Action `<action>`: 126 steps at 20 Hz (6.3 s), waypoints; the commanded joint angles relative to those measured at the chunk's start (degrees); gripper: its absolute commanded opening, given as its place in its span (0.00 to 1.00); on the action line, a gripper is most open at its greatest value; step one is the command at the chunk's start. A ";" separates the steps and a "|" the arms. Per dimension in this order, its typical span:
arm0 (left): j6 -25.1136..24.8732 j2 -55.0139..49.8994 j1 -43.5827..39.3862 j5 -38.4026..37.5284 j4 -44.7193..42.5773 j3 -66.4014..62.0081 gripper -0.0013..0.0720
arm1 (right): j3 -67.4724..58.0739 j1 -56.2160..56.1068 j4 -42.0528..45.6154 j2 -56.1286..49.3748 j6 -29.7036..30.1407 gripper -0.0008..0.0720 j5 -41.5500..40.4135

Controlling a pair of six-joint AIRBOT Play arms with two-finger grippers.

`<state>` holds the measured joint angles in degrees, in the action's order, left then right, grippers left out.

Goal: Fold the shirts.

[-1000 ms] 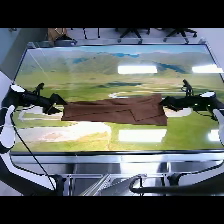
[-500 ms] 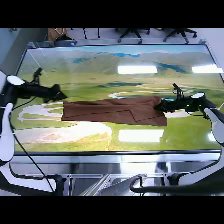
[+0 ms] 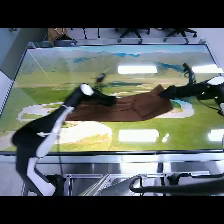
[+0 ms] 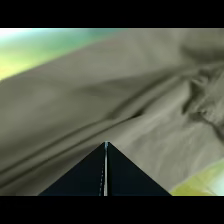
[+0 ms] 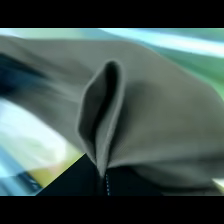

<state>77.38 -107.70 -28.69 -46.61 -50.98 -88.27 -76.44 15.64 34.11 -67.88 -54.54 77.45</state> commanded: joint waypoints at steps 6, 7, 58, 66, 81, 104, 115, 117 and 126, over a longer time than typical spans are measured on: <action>1.31 -16.52 -11.47 -5.22 -0.46 -25.77 0.04 | -5.97 -0.02 -1.38 4.59 -4.04 0.04 6.88; 1.31 -16.04 -10.40 -9.55 -0.44 -28.30 0.04 | -5.97 -0.02 -1.38 4.63 -4.04 0.04 6.91; -4.94 36.92 37.90 -31.87 0.00 0.09 0.04 | -8.55 -25.70 -12.48 -25.75 -0.79 0.14 -12.57; -4.92 36.92 37.90 -31.95 0.02 0.09 0.04 | -18.82 -13.77 -4.63 -9.01 -9.09 0.04 -8.76; -6.45 36.22 37.90 -32.63 0.00 0.15 0.04 | -10.38 32.61 39.95 1.57 -40.02 0.04 5.18; -7.98 39.01 36.68 -24.39 4.96 6.75 0.04 | -2.29 20.39 38.38 9.81 -38.58 0.04 1.81; -8.96 61.33 25.09 -16.26 4.55 37.38 0.04 | 27.12 -14.82 33.75 25.59 -37.55 0.04 -13.14; -8.98 63.56 24.92 -16.13 4.50 38.80 0.04 | 27.12 -15.41 33.53 25.55 -37.55 0.04 -12.63; -8.76 66.38 25.05 -16.37 4.50 39.21 0.04 | 27.12 -15.41 33.55 25.53 -37.57 0.04 -12.55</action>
